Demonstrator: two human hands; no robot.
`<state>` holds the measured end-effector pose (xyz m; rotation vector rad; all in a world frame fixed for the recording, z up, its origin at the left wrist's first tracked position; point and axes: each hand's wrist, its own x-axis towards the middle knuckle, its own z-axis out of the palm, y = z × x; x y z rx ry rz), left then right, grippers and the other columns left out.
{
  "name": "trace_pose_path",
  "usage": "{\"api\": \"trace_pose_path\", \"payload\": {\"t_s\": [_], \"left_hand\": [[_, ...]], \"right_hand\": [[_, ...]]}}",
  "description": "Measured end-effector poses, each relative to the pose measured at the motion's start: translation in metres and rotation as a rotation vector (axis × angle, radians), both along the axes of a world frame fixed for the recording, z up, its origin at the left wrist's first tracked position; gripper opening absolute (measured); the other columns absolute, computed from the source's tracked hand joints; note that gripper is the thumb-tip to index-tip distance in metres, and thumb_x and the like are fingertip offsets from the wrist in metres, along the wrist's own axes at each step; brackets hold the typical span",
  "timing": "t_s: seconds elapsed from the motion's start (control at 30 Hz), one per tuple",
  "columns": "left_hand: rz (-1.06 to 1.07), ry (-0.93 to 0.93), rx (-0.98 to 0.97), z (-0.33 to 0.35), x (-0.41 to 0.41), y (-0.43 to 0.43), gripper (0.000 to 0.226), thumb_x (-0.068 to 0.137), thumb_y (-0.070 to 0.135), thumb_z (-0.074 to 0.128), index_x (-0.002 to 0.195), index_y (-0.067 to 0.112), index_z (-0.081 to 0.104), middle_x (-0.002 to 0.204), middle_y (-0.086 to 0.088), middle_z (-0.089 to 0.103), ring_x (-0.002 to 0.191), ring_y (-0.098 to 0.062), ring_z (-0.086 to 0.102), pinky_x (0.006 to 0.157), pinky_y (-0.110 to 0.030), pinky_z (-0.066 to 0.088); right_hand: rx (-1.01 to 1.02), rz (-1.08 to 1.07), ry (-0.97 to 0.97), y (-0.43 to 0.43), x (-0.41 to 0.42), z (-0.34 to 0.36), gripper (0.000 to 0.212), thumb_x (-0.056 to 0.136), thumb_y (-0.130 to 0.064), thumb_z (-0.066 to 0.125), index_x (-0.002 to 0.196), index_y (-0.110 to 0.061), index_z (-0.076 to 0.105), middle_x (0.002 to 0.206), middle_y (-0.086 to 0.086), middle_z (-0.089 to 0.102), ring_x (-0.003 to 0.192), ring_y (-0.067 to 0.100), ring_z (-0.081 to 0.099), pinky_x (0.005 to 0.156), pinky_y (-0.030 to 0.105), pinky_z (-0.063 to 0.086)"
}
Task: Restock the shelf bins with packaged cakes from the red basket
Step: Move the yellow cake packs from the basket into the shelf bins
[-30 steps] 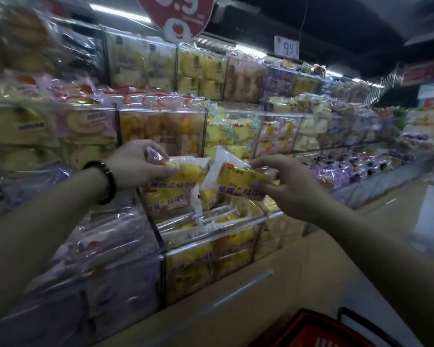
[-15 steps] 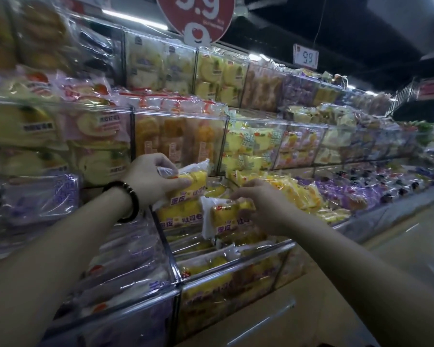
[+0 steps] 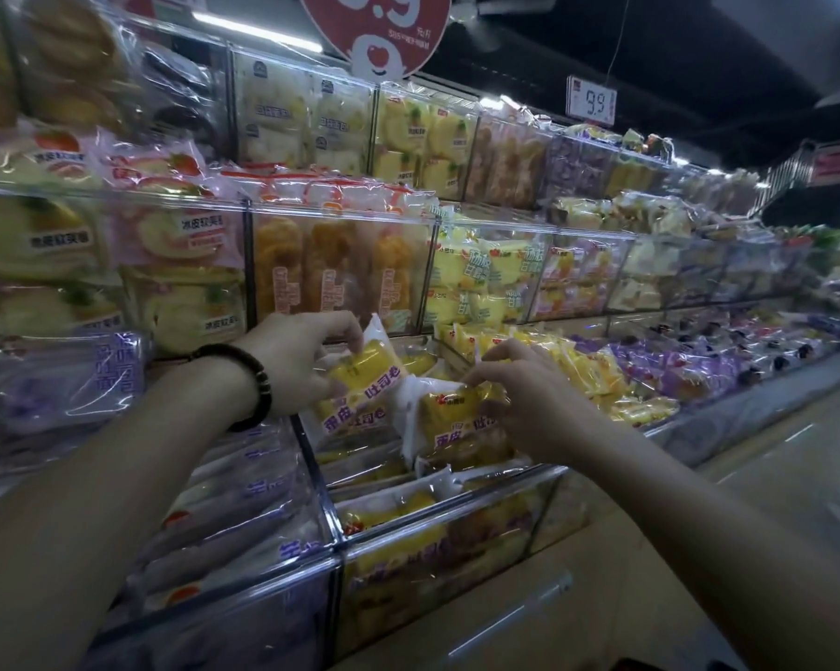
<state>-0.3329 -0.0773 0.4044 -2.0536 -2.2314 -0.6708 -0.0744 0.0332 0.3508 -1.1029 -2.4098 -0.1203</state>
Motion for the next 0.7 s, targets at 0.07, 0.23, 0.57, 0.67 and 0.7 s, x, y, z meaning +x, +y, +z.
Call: {"api": "trace_pose_path", "payload": {"t_s": [0.07, 0.23, 0.57, 0.67, 0.7], "left_hand": [[-0.017, 0.041, -0.008, 0.000, 0.003, -0.002, 0.039, 0.087, 0.027, 0.081, 0.107, 0.049, 0.055, 0.101, 0.015, 0.056, 0.092, -0.012, 0.060, 0.073, -0.031, 0.054], [-0.093, -0.050, -0.018, 0.015, -0.003, -0.012, 0.041, 0.084, 0.021, 0.084, 0.103, 0.051, 0.063, 0.107, 0.007, 0.065, 0.095, -0.012, 0.064, 0.077, -0.035, 0.060], [-0.111, -0.073, -0.078, 0.019, -0.001, -0.011, 0.029, 0.088, 0.020, 0.080, 0.097, 0.048, 0.074, 0.095, 0.012, 0.074, 0.090, -0.009, 0.070, 0.083, -0.040, 0.062], [-0.107, -0.002, -0.117, 0.012, 0.003, -0.009, 0.032, 0.088, 0.020, 0.079, 0.097, 0.051, 0.074, 0.105, 0.019, 0.065, 0.095, -0.006, 0.063, 0.078, -0.030, 0.057], [-0.097, 0.047, -0.145, 0.005, 0.007, -0.005, 0.034, 0.089, 0.019, 0.078, 0.098, 0.051, 0.074, 0.110, 0.021, 0.060, 0.098, -0.005, 0.060, 0.079, -0.027, 0.055]], "right_hand": [[-0.046, 0.031, 0.054, -0.001, 0.001, -0.002, 0.039, 0.095, -0.024, 0.073, 0.132, -0.034, 0.067, 0.139, -0.010, 0.046, 0.131, 0.015, 0.042, 0.110, 0.035, 0.044], [-0.077, 0.068, 0.129, 0.002, 0.004, -0.006, 0.040, 0.095, -0.015, 0.073, 0.133, -0.029, 0.067, 0.139, -0.009, 0.046, 0.131, 0.015, 0.045, 0.110, 0.037, 0.050], [-0.054, 0.036, 0.189, 0.003, -0.004, -0.012, 0.039, 0.095, -0.014, 0.073, 0.132, -0.028, 0.068, 0.137, -0.009, 0.047, 0.125, 0.012, 0.047, 0.101, 0.027, 0.051], [-0.042, 0.052, 0.154, 0.002, -0.004, -0.014, 0.043, 0.093, -0.013, 0.076, 0.132, -0.028, 0.068, 0.139, -0.008, 0.046, 0.127, 0.013, 0.047, 0.102, 0.031, 0.055], [-0.044, 0.052, 0.147, 0.001, -0.004, -0.014, 0.044, 0.092, -0.014, 0.077, 0.133, -0.028, 0.068, 0.140, -0.008, 0.046, 0.127, 0.013, 0.047, 0.102, 0.032, 0.055]]}}
